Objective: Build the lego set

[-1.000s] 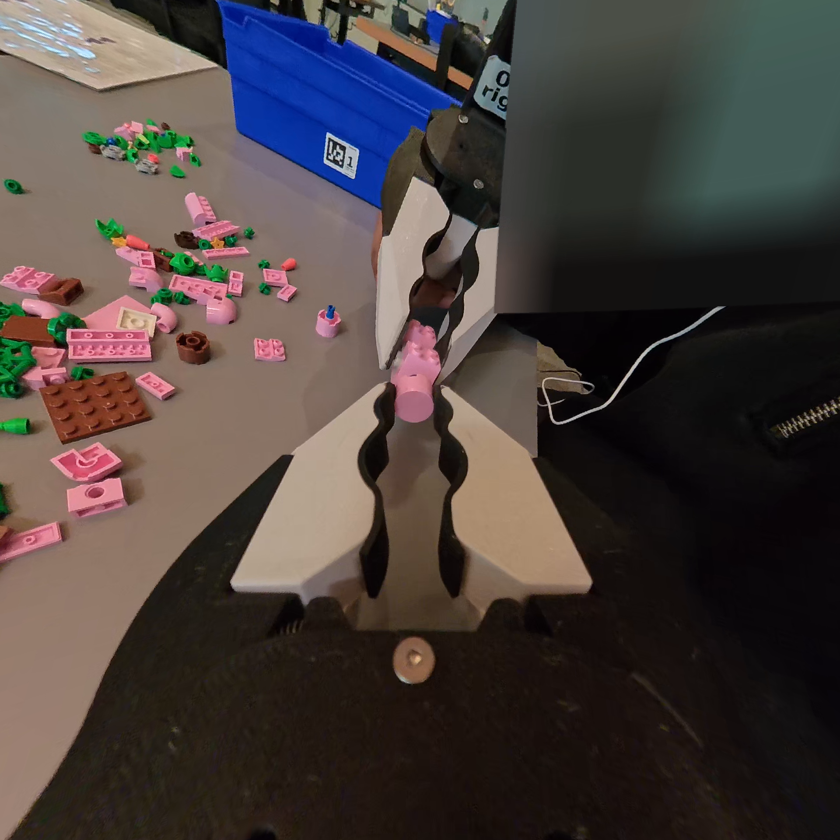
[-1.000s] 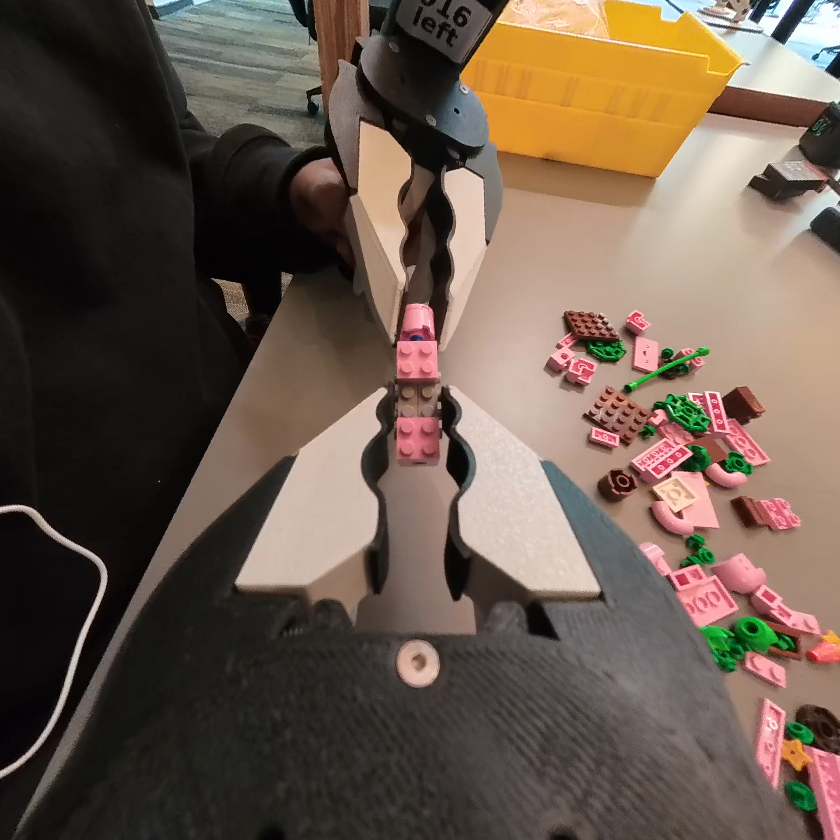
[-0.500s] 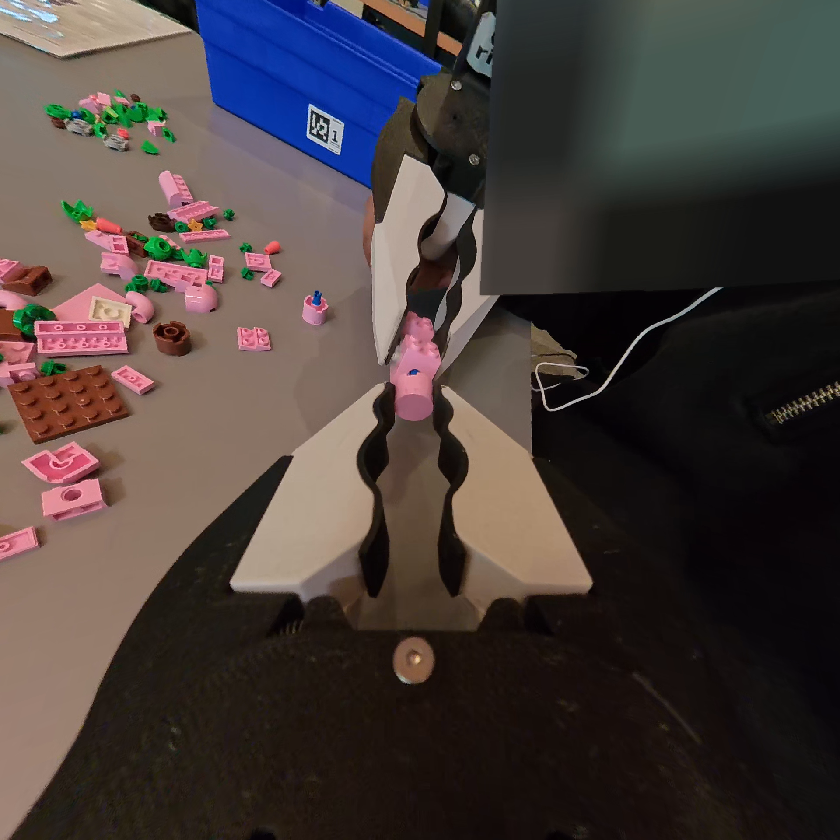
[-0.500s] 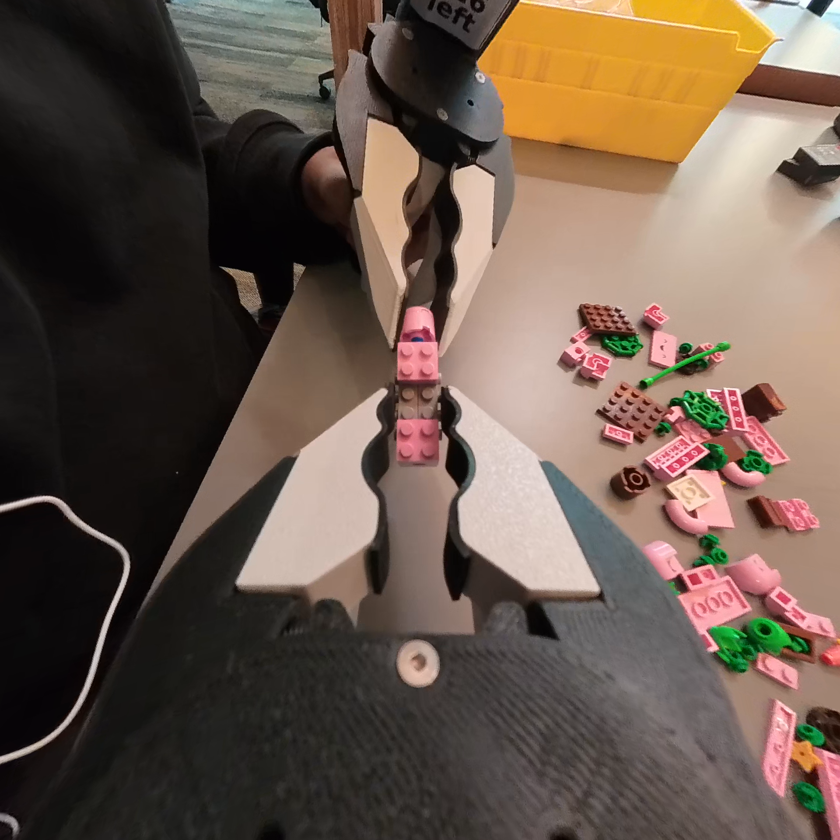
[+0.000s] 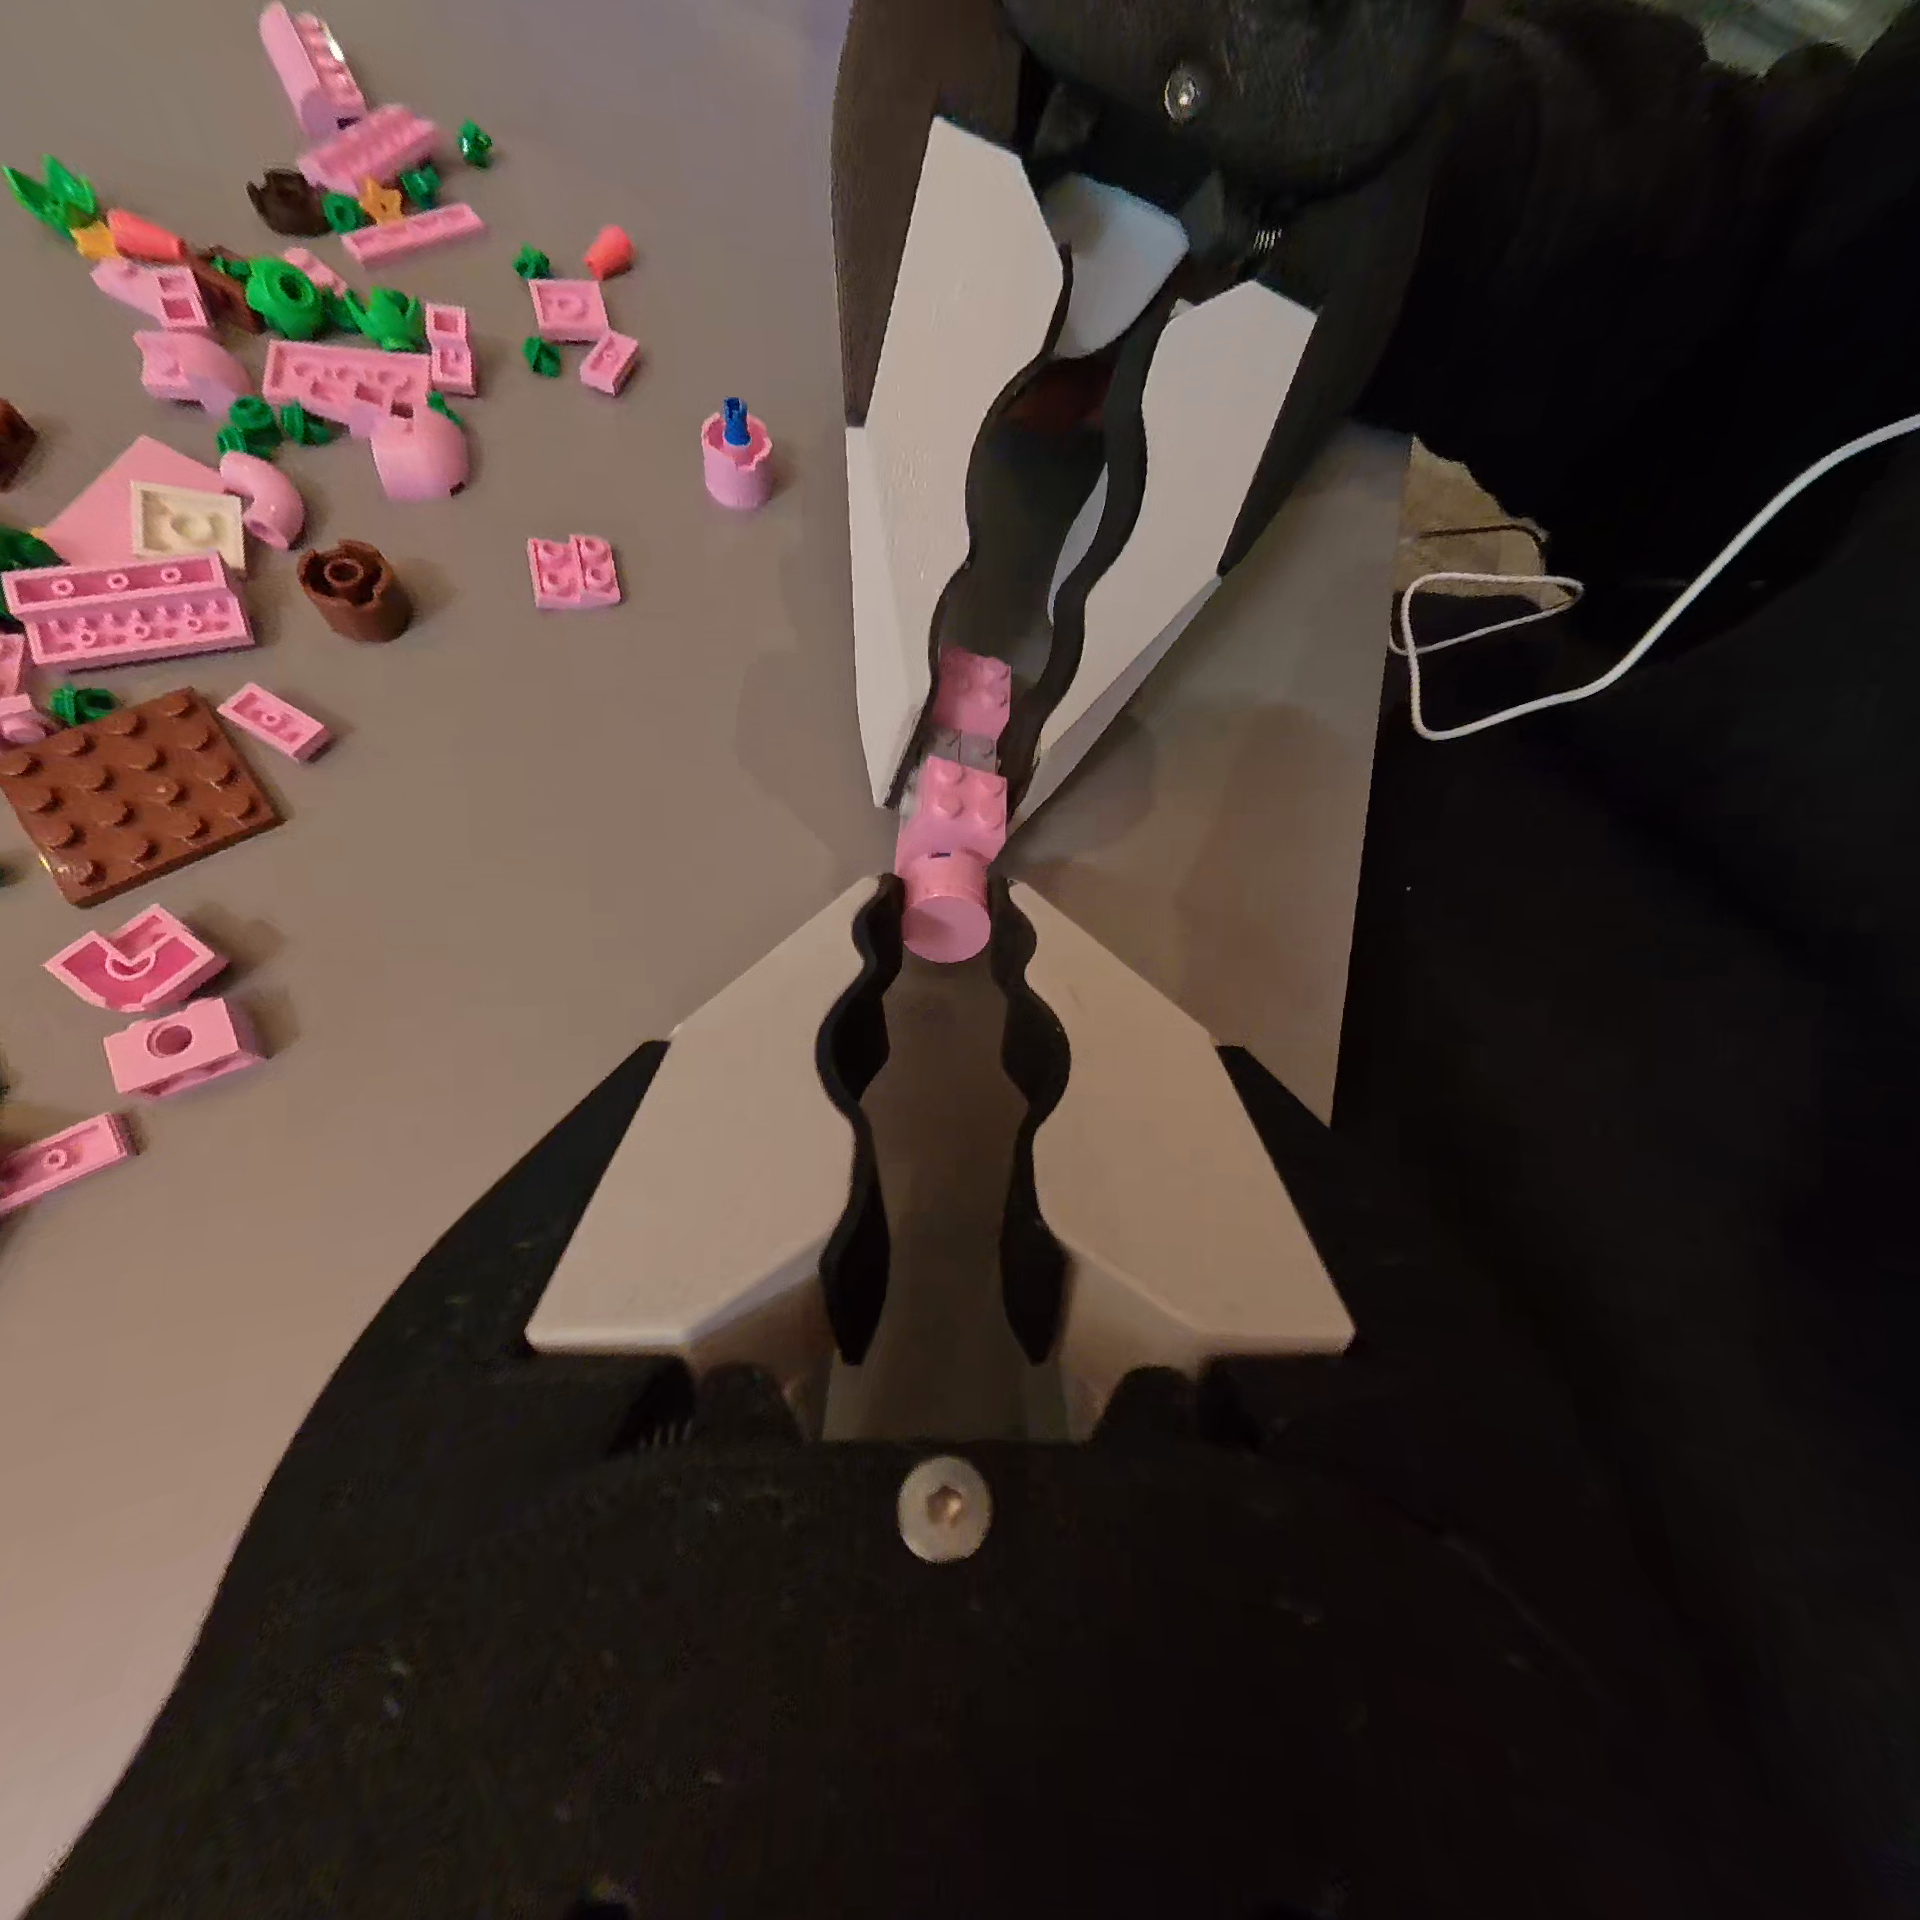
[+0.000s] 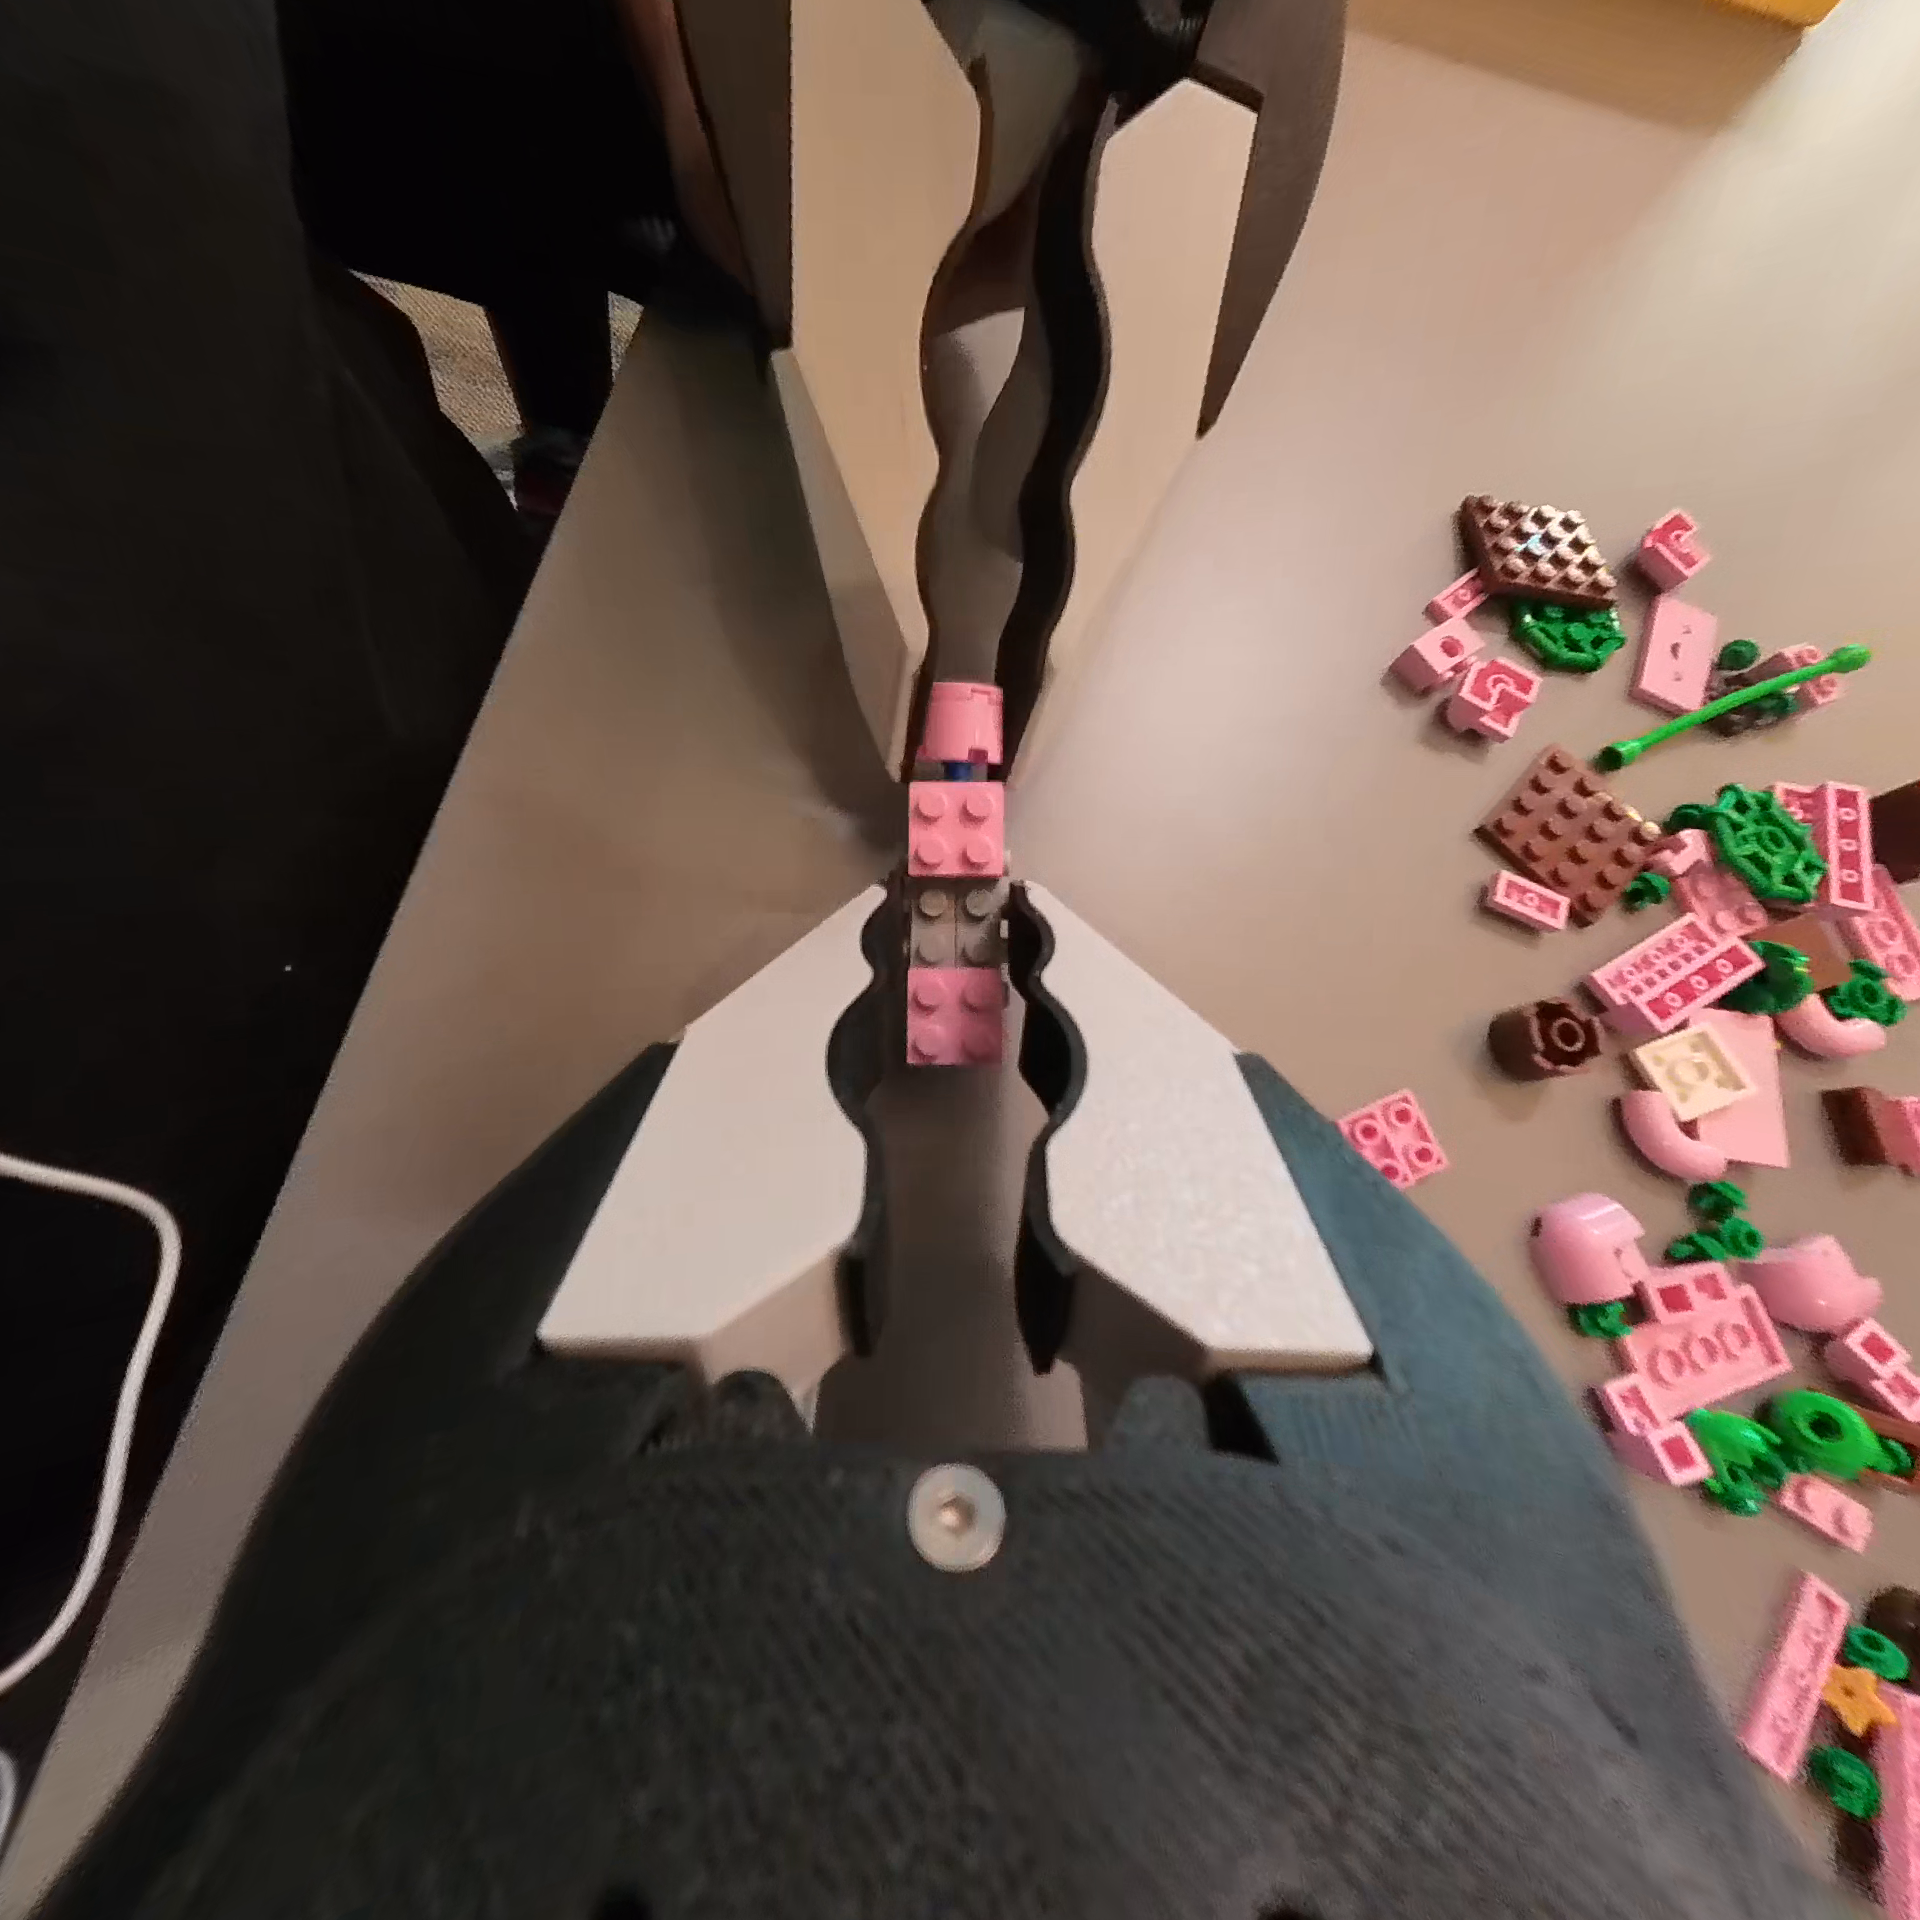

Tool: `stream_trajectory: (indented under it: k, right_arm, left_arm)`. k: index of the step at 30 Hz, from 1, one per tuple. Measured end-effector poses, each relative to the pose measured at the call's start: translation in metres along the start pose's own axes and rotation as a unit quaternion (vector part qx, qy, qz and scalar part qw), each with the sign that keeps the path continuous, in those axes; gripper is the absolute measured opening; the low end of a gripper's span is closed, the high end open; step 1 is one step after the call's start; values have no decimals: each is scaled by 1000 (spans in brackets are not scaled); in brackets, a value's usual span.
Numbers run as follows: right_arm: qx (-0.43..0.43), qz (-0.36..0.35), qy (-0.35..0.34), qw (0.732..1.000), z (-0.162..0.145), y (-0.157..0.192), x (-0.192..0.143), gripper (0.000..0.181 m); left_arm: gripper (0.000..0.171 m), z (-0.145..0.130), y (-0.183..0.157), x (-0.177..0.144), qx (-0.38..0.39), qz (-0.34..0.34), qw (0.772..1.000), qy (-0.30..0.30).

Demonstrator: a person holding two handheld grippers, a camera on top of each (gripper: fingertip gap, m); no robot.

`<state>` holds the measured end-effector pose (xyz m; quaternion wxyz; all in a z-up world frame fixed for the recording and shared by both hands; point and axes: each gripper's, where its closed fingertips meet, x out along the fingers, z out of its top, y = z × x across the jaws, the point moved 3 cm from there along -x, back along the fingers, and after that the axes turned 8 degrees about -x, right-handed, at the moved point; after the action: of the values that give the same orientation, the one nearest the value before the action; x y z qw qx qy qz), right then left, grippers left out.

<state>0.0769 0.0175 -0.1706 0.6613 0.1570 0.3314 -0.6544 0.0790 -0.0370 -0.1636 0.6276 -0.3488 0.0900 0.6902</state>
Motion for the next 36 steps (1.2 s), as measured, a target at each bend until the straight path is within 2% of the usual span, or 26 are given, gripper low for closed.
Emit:
stream_trajectory:
  k: [2,5,11,16,21,28,36]
  right_arm:
    - [4,1,-9,1000,0,0,1,18]
    - [24,14,-7,1000,-1,-1,3,35]
    - [27,14,-35,999,5,-2,-1,17]
    - [22,24,-10,999,1,1,5,20]
    - [26,32,-21,999,3,3,2,18]
    - [48,18,-55,997,10,-5,-4,18]
    - [50,0,-61,997,14,-8,-2,17]
  left_arm:
    - [13,0,0,0,-7,-11,1000,1]
    - [14,-1,-1,1,-12,-19,1000,6]
    - [14,-3,-2,3,-10,-22,1000,16]
    - [14,-4,-1,3,-19,-25,999,20]
    - [14,-4,-1,3,-21,-28,999,19]
    - [14,6,0,-10,-51,-67,996,-37]
    - [14,5,3,-7,-41,-34,998,-32]
